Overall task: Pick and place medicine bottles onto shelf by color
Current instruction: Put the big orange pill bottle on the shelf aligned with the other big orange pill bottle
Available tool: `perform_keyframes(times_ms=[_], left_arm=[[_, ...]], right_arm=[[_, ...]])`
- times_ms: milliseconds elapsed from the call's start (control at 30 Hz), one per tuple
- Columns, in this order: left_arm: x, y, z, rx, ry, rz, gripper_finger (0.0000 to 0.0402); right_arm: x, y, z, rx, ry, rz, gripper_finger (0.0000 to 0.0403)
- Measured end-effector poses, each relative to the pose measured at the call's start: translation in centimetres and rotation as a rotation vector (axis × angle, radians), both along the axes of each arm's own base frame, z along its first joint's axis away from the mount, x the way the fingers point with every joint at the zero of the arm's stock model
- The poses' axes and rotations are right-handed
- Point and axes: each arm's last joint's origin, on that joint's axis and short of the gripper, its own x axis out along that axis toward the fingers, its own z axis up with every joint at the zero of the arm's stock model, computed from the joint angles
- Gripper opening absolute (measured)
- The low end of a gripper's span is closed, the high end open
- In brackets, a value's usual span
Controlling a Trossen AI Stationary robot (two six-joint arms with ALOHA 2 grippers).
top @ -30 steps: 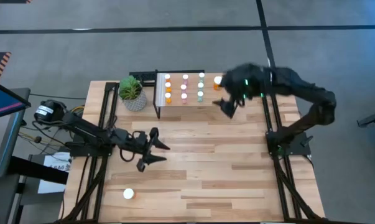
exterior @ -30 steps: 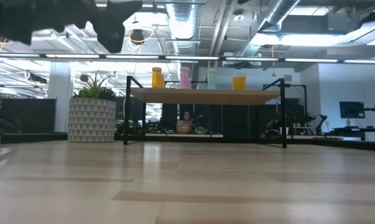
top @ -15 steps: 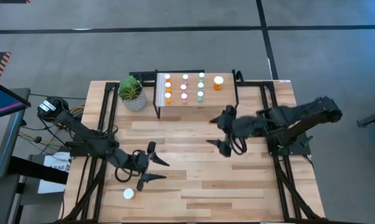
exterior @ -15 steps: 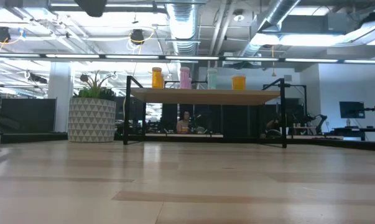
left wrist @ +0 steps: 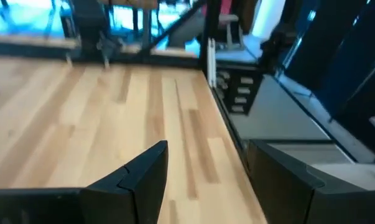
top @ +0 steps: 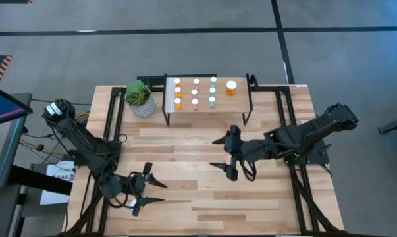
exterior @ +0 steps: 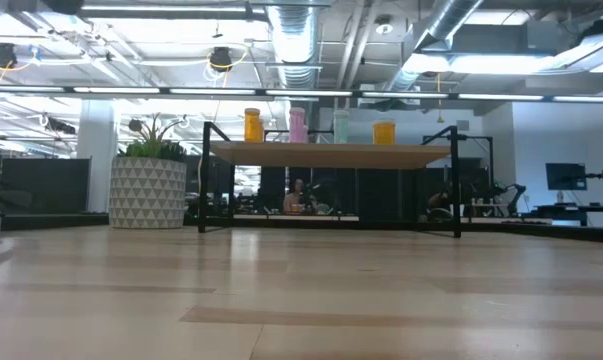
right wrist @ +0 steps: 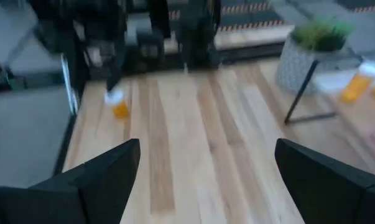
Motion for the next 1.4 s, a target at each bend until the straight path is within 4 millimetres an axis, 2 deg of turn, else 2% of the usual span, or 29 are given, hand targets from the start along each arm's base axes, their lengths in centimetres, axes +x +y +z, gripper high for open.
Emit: perform_keyframes(times_ms=[167,367,733,1067,1167,1300,1400], left_arm=[[-0.7,-0.8,0.6,0.009,0.159,0.024,0.0208],[-1.5,-0.7,1.9,0.060,0.316,0.079,0.0208],[-3.2,-1.9,-0.1,-0.011,0.459,0.089,0.0208],[-3.1,-3.5,-2.8,-0.039,0.684,0.044,0.0208],[-3.0,-3.8,-2.7,0.000,0.750,0.052,0.0208],[-3.1,-4.2,-1.3,0.020,0.814,0.045,0.0208],[-3.5,-4.0,-1.1,0.021,0.897,0.049,0.0208]], right_arm=[[0.8,1.1,-1.0,-0.018,0.019,0.010,0.0393],[1.7,1.4,-2.0,-0.028,0.042,0.006,0.0392],[1.0,2.8,-1.7,-0.041,0.025,0.052,0.0392],[1.0,4.5,-2.7,-0.091,0.033,0.045,0.0392],[0.9,4.8,-3.1,-0.089,0.027,0.050,0.0392],[0.9,4.5,-4.4,-0.093,0.040,0.042,0.0393],[0.8,4.5,-4.7,-0.073,0.035,0.030,0.0392]])
